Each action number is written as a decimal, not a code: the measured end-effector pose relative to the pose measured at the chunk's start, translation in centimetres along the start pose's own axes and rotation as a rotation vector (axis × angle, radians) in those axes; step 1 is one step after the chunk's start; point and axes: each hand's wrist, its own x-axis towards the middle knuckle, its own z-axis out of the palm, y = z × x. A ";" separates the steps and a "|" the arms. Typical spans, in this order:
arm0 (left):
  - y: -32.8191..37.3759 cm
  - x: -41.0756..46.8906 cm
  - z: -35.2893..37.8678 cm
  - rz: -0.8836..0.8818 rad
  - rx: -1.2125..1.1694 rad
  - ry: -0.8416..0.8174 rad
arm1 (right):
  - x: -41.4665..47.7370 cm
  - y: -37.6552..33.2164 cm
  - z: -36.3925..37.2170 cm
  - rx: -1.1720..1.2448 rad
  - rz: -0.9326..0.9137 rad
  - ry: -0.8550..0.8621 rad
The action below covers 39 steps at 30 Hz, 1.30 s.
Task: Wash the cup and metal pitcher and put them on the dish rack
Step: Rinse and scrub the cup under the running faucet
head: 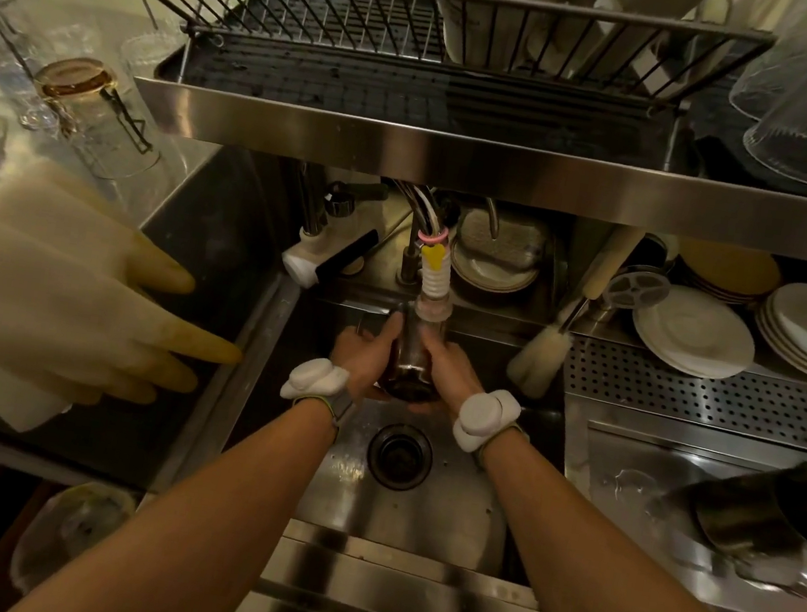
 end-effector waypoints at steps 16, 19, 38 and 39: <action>0.3 0.9 0.0 0.067 0.111 0.012 | 0.6 -0.8 -0.4 -0.012 -0.061 0.023; 0.4 -0.1 0.3 0.239 0.176 -0.178 | 0.7 -1.7 -1.0 -0.107 -0.077 0.112; 0.2 -0.1 -0.5 0.430 0.419 -0.178 | -0.4 -0.5 -1.0 -0.479 -0.211 0.133; 0.4 -0.1 -0.5 0.433 0.433 -0.151 | -0.6 -0.5 -1.0 -0.481 -0.189 0.115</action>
